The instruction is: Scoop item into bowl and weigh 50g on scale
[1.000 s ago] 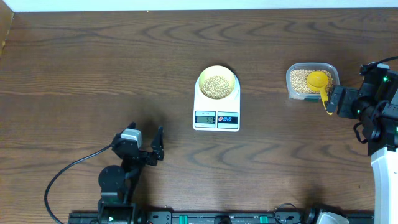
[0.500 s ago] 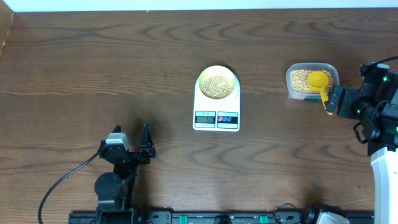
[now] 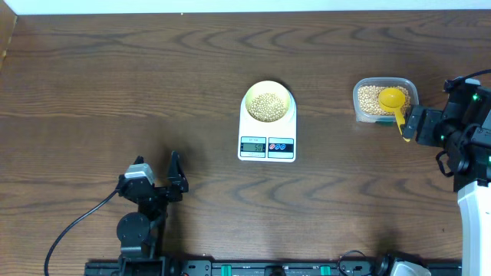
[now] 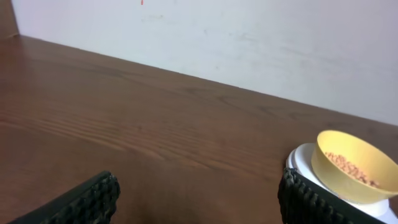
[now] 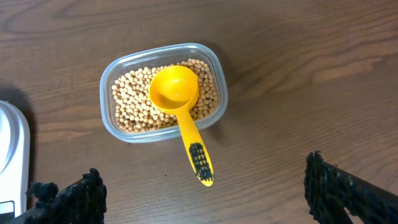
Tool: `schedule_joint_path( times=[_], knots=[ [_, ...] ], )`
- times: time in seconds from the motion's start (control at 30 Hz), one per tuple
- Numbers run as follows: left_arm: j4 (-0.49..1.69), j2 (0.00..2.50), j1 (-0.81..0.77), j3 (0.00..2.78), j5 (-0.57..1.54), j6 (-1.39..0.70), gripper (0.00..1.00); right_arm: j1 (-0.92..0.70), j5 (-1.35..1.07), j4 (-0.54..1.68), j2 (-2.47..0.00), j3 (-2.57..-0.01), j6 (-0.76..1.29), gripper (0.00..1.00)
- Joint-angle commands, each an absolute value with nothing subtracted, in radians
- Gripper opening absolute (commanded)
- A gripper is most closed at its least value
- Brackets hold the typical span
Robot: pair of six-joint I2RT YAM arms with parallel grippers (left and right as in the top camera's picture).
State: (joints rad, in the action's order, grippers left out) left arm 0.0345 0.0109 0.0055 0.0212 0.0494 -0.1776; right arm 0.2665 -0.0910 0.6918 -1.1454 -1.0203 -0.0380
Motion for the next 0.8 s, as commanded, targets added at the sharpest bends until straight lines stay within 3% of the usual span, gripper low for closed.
schedule_joint_path(
  times=[0.0,0.77],
  knots=[
    [0.075,0.001,0.010,0.004,-0.020,-0.233,0.84,0.268,-0.084,0.693,-1.145,-1.032,-0.050,0.99],
    [0.073,0.004,0.010,0.004,-0.009,-0.135,0.84,0.268,-0.084,0.693,-1.145,-1.032,-0.050,0.99]
  ],
)
